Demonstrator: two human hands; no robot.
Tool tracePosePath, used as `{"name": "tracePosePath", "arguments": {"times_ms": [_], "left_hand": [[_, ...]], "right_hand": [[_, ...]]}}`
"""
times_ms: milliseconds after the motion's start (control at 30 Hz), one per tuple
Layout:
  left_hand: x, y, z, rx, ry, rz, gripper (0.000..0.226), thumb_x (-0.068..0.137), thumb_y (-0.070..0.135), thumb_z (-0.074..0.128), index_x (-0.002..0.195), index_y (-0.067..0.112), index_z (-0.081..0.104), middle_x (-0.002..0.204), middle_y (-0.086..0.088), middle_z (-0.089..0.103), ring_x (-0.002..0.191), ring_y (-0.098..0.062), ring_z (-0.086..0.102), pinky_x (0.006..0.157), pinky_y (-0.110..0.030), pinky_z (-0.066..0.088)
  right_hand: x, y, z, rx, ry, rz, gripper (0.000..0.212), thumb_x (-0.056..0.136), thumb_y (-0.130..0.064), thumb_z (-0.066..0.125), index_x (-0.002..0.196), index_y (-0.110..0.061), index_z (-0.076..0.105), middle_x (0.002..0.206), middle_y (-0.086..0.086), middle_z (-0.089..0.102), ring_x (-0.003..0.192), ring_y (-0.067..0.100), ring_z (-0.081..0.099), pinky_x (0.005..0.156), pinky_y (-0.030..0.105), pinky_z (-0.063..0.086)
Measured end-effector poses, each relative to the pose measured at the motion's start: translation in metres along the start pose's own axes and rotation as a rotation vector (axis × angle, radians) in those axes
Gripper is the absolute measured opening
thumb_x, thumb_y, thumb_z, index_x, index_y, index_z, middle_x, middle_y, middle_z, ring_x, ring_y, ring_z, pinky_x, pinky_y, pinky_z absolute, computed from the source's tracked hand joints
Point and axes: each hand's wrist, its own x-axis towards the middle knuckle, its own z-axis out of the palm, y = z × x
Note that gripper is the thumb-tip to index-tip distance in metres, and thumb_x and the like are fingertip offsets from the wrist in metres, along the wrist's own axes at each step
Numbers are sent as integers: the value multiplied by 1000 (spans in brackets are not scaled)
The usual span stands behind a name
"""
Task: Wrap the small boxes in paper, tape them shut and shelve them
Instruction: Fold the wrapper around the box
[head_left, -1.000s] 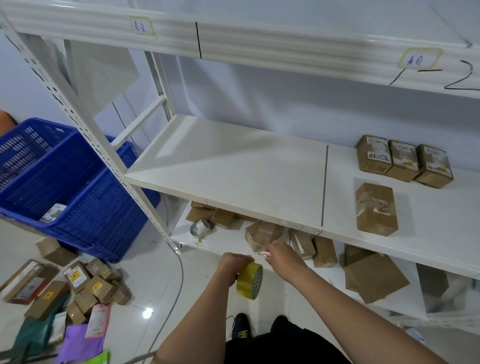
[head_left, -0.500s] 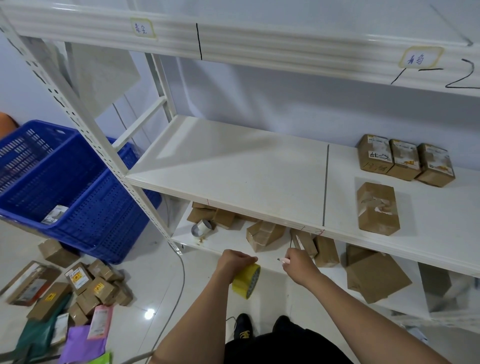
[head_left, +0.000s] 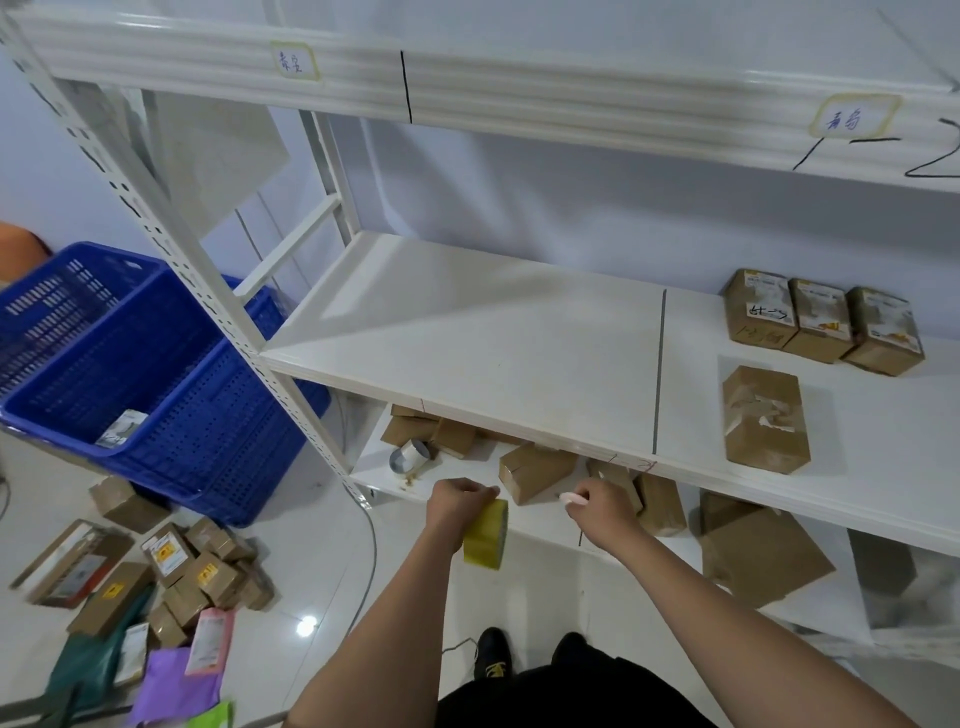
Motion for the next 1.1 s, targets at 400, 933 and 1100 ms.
{"name": "tracePosePath", "arguments": {"times_ms": [400,933,1100], "left_hand": [[-14,37,34,-180,-90,135,16,90,28,73,97,14,72,91,-3,64,78,-17,60,70,-31,54],[-17,74,66,-187,-137,238,23,90,28,72,101,8,74,91,-4,69,78,-14,63,66,-25,53],[-14,76,59,-153,-146,239,22,90,34,73,101,15,74,99,-7,70,85,-20,65,78,-36,56]], "right_hand": [[47,23,-94,62,322,91,14,94,-17,67,100,-5,62,98,8,65,83,21,54,66,28,38],[48,-64,-110,42,-212,-219,29,91,-32,72,111,-11,75,109,0,72,93,16,68,84,29,54],[58,-76,-105,52,-250,-222,14,87,-8,75,100,-8,77,97,5,73,82,18,71,70,26,61]]}}
